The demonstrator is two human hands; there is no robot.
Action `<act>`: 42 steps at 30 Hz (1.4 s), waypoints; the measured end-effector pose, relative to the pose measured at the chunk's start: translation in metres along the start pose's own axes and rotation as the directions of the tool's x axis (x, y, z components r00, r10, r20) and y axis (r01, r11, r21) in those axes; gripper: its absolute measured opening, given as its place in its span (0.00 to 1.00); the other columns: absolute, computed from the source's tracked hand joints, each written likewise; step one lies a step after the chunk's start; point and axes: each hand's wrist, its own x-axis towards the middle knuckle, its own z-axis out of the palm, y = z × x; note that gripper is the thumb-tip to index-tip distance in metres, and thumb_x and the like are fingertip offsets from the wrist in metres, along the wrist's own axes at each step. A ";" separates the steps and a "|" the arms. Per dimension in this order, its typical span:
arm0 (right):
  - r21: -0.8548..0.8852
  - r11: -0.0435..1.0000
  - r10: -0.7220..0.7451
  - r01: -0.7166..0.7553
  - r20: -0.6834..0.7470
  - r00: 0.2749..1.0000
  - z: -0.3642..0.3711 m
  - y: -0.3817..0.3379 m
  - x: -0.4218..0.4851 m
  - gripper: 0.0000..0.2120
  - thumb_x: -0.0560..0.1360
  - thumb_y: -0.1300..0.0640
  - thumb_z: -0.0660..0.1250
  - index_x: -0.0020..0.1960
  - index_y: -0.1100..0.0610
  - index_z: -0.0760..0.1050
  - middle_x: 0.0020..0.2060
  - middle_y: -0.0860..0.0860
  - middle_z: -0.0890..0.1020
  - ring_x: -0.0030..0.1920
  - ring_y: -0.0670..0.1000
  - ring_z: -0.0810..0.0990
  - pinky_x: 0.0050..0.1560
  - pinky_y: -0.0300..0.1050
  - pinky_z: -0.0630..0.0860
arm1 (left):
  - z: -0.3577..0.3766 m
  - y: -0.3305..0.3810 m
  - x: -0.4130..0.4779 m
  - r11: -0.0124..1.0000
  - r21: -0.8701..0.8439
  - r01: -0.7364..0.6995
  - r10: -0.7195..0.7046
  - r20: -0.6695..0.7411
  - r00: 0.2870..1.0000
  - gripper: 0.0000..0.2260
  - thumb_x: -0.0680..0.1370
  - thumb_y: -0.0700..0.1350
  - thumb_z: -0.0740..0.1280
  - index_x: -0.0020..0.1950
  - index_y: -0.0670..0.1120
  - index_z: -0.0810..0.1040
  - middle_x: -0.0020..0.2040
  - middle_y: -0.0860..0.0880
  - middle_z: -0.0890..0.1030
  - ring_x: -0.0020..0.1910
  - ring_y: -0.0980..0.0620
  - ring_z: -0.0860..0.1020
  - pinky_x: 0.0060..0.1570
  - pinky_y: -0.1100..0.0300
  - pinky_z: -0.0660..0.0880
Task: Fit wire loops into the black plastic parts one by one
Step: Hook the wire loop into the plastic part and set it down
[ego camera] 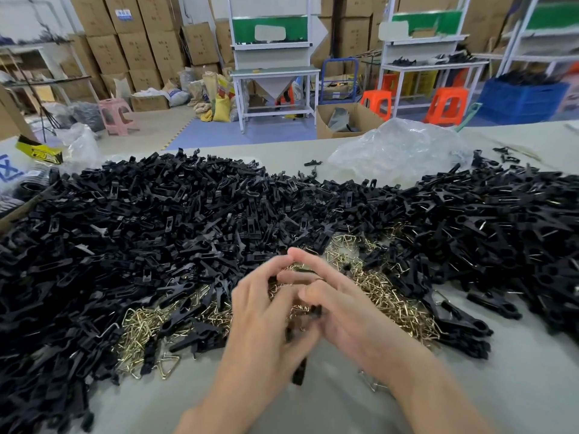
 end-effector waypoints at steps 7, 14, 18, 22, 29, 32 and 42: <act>-0.081 0.997 0.020 -0.012 0.108 0.994 -0.001 0.009 0.002 0.21 0.71 0.61 0.65 0.63 0.51 0.82 0.47 0.51 0.84 0.47 0.49 0.82 0.54 0.44 0.79 | -0.012 -0.020 0.002 1.000 0.000 -0.026 0.026 0.065 0.998 0.14 0.71 0.53 0.68 0.55 0.58 0.73 0.74 0.62 0.58 0.71 0.57 0.62 0.62 0.61 0.66; -0.249 0.967 -0.022 0.048 0.107 0.994 -0.003 0.016 0.003 0.21 0.74 0.64 0.63 0.64 0.52 0.81 0.47 0.52 0.83 0.49 0.48 0.81 0.56 0.42 0.78 | -0.014 -0.023 0.003 0.998 -0.022 -0.060 0.063 0.122 0.991 0.12 0.72 0.53 0.68 0.55 0.56 0.74 0.73 0.60 0.62 0.69 0.54 0.68 0.61 0.61 0.70; -0.233 0.970 -0.044 0.067 0.102 0.994 -0.003 0.014 0.002 0.18 0.77 0.64 0.65 0.64 0.51 0.82 0.49 0.55 0.84 0.49 0.49 0.82 0.56 0.43 0.79 | -0.013 -0.023 0.002 0.998 -0.053 -0.038 0.045 0.144 0.989 0.13 0.72 0.53 0.67 0.56 0.59 0.73 0.72 0.64 0.61 0.68 0.56 0.70 0.59 0.63 0.72; -0.272 0.959 -0.062 0.076 0.060 0.996 -0.002 0.013 0.001 0.12 0.77 0.62 0.67 0.59 0.57 0.83 0.45 0.58 0.83 0.47 0.51 0.83 0.56 0.47 0.80 | -0.013 -0.021 0.003 0.995 -0.090 -0.031 0.046 0.169 0.985 0.18 0.73 0.53 0.66 0.62 0.62 0.69 0.71 0.64 0.63 0.68 0.58 0.71 0.61 0.69 0.70; -0.218 0.975 -0.044 0.044 0.003 0.999 -0.003 0.014 0.002 0.09 0.76 0.64 0.68 0.55 0.61 0.84 0.42 0.58 0.84 0.45 0.54 0.84 0.54 0.47 0.80 | -0.014 -0.020 0.004 0.995 -0.101 0.018 0.001 0.183 0.983 0.26 0.73 0.54 0.65 0.71 0.61 0.66 0.70 0.64 0.64 0.62 0.60 0.74 0.56 0.70 0.73; -0.175 0.984 -0.028 0.023 -0.029 0.999 -0.003 0.015 0.004 0.08 0.78 0.66 0.68 0.54 0.63 0.84 0.42 0.58 0.85 0.44 0.54 0.84 0.52 0.46 0.81 | -0.014 -0.018 0.004 0.994 -0.110 0.007 0.014 0.184 0.983 0.27 0.72 0.52 0.64 0.71 0.61 0.65 0.70 0.65 0.63 0.62 0.60 0.75 0.55 0.68 0.75; -0.120 0.992 -0.038 0.027 -0.095 0.995 -0.001 0.015 0.008 0.07 0.79 0.62 0.66 0.48 0.65 0.81 0.39 0.56 0.82 0.40 0.52 0.82 0.44 0.44 0.81 | -0.012 -0.020 0.003 0.991 -0.134 0.016 0.009 0.183 0.983 0.27 0.75 0.52 0.69 0.72 0.62 0.66 0.69 0.65 0.64 0.65 0.61 0.73 0.57 0.66 0.75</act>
